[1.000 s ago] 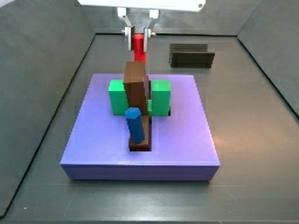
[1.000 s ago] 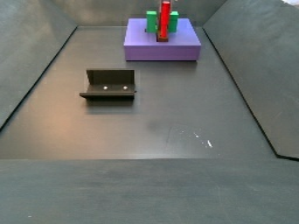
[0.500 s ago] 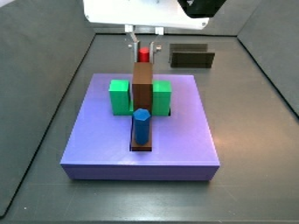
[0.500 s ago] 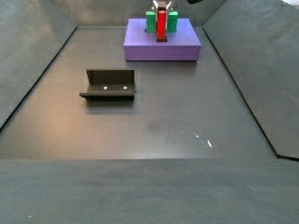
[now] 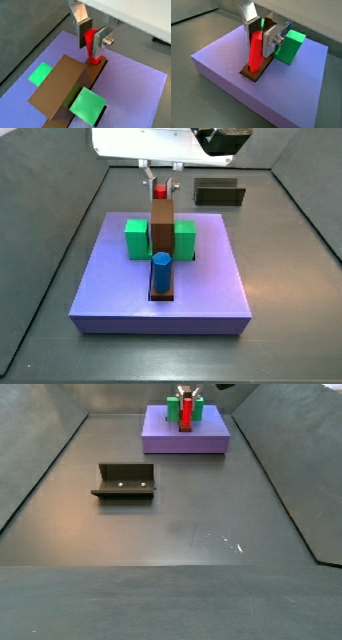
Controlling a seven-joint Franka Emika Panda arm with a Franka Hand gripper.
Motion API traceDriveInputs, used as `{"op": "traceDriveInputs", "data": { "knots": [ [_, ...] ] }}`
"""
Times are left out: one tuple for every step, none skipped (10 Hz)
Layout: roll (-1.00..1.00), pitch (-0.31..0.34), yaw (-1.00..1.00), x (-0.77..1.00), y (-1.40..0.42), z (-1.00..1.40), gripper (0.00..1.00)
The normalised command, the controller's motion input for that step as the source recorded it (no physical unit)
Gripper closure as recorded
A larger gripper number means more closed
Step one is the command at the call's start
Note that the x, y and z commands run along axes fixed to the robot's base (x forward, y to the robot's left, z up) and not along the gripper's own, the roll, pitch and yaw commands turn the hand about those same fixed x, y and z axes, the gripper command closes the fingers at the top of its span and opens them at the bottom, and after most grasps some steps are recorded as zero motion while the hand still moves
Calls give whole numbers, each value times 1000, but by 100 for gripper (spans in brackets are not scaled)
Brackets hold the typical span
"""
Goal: Pick up the red object. Move up. Place the red object on the fixture. Regrasp the red object. Move to above the board. Insert the red object.
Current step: Insert the red object.
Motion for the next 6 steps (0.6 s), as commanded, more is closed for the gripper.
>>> {"op": "traceDriveInputs", "data": {
  "knots": [
    [40,24,-51,6,-23,-294,100],
    [-44,0,-60,126,40,-723,100],
    [-170,0,-123,114,214,-803,100],
    [-246,-40,-86,0,209,-674,100],
    [-87,-70,0,0,14,-49,100],
    [0,0,0,0,0,0,100]
  ]
}}
